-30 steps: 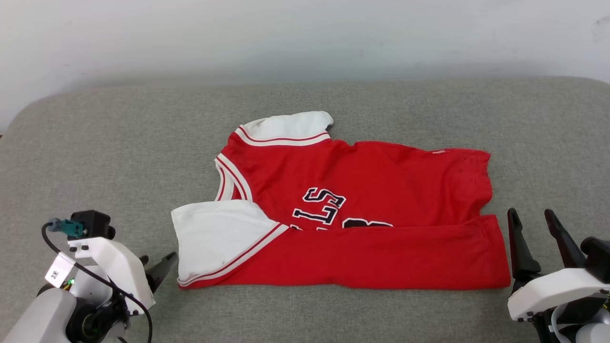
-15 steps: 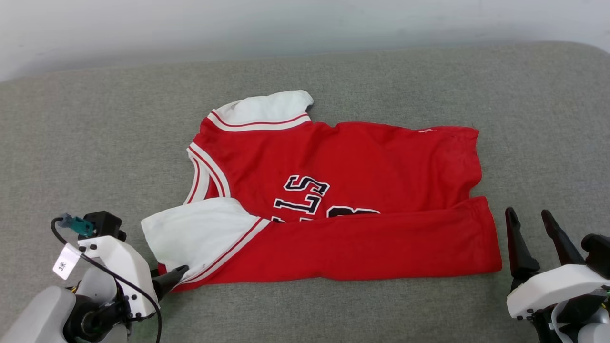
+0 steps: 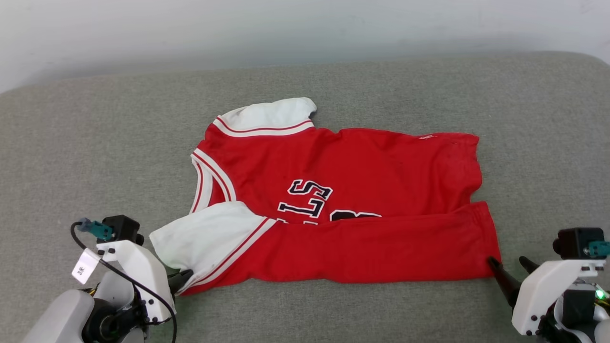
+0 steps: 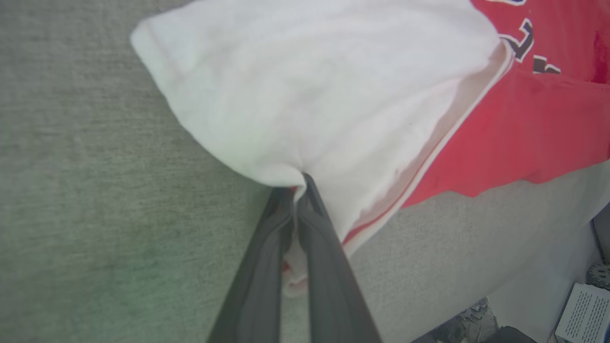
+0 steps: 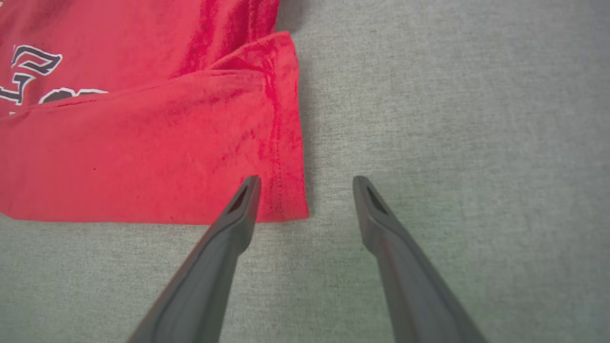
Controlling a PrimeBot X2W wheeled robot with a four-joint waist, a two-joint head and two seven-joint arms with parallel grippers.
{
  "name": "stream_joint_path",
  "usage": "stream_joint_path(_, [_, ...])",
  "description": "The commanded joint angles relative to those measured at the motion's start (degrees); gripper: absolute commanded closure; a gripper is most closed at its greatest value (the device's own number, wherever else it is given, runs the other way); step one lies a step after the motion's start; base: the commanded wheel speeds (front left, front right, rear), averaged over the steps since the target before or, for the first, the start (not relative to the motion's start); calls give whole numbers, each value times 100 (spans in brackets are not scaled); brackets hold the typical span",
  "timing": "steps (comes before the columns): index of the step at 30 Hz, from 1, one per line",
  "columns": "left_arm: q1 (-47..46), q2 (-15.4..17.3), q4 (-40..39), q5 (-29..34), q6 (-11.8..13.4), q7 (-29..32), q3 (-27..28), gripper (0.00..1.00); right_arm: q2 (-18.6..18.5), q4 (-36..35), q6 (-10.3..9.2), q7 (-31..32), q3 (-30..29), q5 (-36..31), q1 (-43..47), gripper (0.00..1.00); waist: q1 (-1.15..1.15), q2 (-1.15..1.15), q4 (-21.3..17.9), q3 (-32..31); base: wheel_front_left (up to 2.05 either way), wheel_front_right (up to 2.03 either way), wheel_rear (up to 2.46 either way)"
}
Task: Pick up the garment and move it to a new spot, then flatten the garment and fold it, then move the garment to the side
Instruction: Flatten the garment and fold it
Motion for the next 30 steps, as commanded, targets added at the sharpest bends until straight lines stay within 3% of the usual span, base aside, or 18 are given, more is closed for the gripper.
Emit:
stream_joint_path(1, [10,-3,-68,39,-5,-49,-6,100,-90,54,-5,117,65,14,-134,0,0,0,53,-22,0,0,0])
stream_joint_path(12, [-185,42,-390,220,-71,-238,-33,100,-292,1132,-4,583,728,330,-805,0,0,0,311,233,0,0,0])
stream_joint_path(13, [-199,33,-391,216,-74,-264,-30,100,-284,1237,-3,653,795,395,-839,22,0,0,321,245,0,0,0])
stream_joint_path(14, [-207,29,-384,225,-76,-275,-27,100,-273,1332,-3,712,835,437,-859,94,0,0,330,251,0,0,0])
stream_joint_path(16, [-207,29,-364,233,-85,-307,-18,100,-274,1414,-3,778,872,463,-869,100,0,0,335,250,0,0,0])
stream_joint_path(23, [-36,-34,-247,257,-123,-519,-10,100,-431,1359,-4,704,838,538,-895,100,0,0,335,-5,0,0,0])
stream_joint_path(30, [349,-33,-323,196,67,-575,-10,100,-564,841,-4,844,805,512,-602,100,0,0,325,-376,0,0,0])
